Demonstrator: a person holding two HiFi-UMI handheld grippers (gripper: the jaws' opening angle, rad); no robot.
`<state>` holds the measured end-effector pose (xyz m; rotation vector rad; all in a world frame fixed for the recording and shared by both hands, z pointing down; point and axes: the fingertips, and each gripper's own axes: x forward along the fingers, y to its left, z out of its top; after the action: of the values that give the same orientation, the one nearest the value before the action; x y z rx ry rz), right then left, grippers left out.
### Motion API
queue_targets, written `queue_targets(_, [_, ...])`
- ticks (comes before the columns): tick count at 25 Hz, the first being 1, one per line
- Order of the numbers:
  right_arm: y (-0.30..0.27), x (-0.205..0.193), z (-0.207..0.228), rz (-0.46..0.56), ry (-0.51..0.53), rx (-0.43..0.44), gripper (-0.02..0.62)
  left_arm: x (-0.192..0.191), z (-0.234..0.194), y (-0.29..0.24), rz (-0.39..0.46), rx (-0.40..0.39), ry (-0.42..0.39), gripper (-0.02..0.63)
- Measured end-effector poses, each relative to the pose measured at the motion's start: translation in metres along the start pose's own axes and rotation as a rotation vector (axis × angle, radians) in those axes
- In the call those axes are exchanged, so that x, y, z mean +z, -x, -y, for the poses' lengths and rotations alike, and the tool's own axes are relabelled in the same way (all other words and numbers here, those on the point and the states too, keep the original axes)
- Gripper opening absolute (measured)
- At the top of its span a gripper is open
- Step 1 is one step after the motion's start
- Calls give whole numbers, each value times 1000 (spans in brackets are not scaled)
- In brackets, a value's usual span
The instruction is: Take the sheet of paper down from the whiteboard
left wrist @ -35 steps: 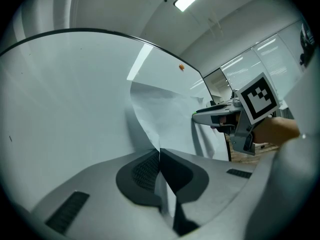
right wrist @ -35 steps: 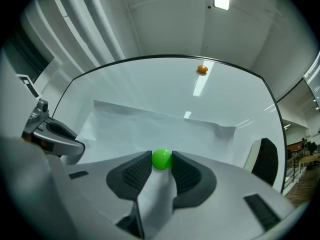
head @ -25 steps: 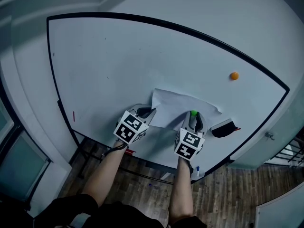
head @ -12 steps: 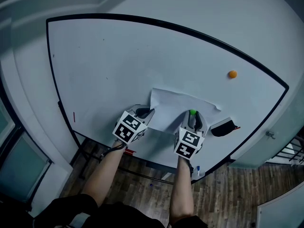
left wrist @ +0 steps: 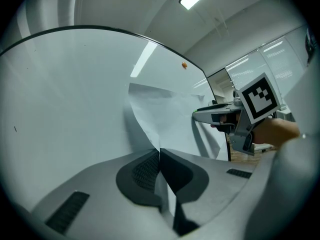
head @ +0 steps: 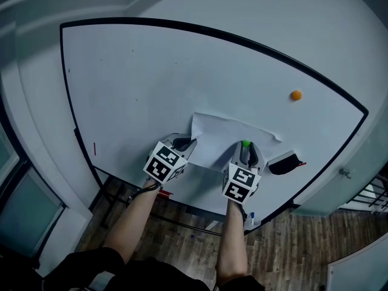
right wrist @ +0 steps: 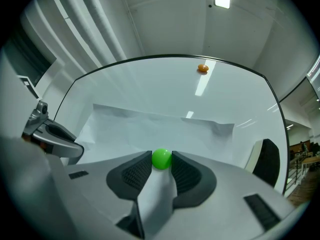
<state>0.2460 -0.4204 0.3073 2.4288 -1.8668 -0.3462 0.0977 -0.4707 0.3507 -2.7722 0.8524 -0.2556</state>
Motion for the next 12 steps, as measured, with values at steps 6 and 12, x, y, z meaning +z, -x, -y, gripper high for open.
queue_targets(6, [0, -1, 1, 0, -5, 3, 133, 0, -4, 0, -6, 10, -2, 21])
queue_targets(12, [0, -1, 2, -1, -10, 7, 133, -3, -7, 1, -15, 25, 4, 21])
